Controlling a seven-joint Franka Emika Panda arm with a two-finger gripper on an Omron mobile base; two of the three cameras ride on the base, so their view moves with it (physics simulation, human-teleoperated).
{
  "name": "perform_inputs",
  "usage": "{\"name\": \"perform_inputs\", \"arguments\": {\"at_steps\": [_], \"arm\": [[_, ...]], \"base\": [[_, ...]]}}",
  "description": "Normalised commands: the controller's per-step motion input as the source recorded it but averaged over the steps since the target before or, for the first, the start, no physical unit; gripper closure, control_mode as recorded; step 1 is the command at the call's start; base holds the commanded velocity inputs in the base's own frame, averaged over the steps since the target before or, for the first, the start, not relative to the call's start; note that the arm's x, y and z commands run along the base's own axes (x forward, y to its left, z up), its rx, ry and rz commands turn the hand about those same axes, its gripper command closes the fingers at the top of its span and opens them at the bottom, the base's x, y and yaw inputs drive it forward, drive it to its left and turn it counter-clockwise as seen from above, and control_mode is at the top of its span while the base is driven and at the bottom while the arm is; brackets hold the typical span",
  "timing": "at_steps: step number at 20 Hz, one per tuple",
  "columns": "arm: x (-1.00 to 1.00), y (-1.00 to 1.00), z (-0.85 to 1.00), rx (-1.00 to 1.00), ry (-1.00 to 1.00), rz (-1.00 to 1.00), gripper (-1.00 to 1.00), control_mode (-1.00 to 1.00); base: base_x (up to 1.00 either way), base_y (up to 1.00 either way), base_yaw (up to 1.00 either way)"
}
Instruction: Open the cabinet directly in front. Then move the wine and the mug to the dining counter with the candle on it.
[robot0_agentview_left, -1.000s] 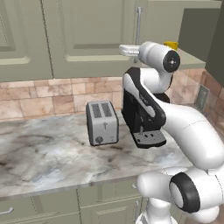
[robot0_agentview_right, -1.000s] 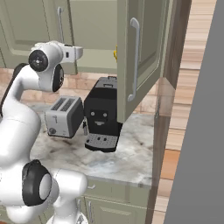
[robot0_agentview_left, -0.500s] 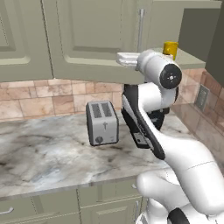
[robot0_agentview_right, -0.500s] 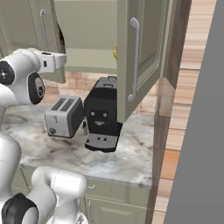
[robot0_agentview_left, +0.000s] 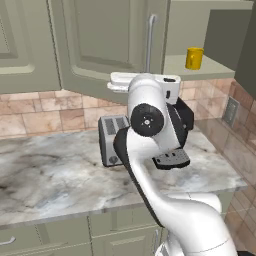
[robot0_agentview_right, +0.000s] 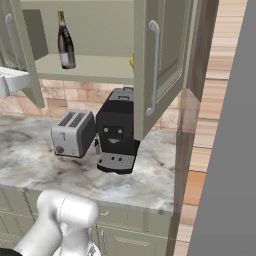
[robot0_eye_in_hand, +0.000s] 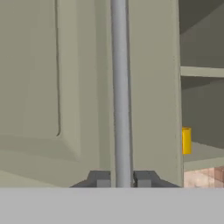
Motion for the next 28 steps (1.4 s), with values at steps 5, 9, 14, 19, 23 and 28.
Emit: {"name": "perform_inputs", "arguments": {"at_steps": [5, 9, 14, 19, 23, 28], "arm": [[-0.57, 0.92, 0.04, -0.08, 0.00, -0.20, 1.00, -1.00], [-0.05, 0.17, 0.00, -0.01, 0.00, 0.00, -1.00, -1.00], [-0.28, 0.00, 0.00, 0.00, 0.00, 0.00, -1.00, -1.00], [-0.89, -0.23, -0.01, 0.00, -0.03, 0.00, -1.00, -1.00], [-0.56, -0.61, 0.00, 0.06, -0.02, 0.02, -1.00, -1.00], [-0.01, -0.91, 0.02, 0.19, 0.03, 0.17, -1.00, -1.00]], "base": [[0.00, 0.00, 0.00], [0.00, 0.00, 0.00], [0.00, 0.00, 0.00], [0.00, 0.00, 0.00], [0.00, 0.00, 0.00], [0.00, 0.00, 0.00]]}}
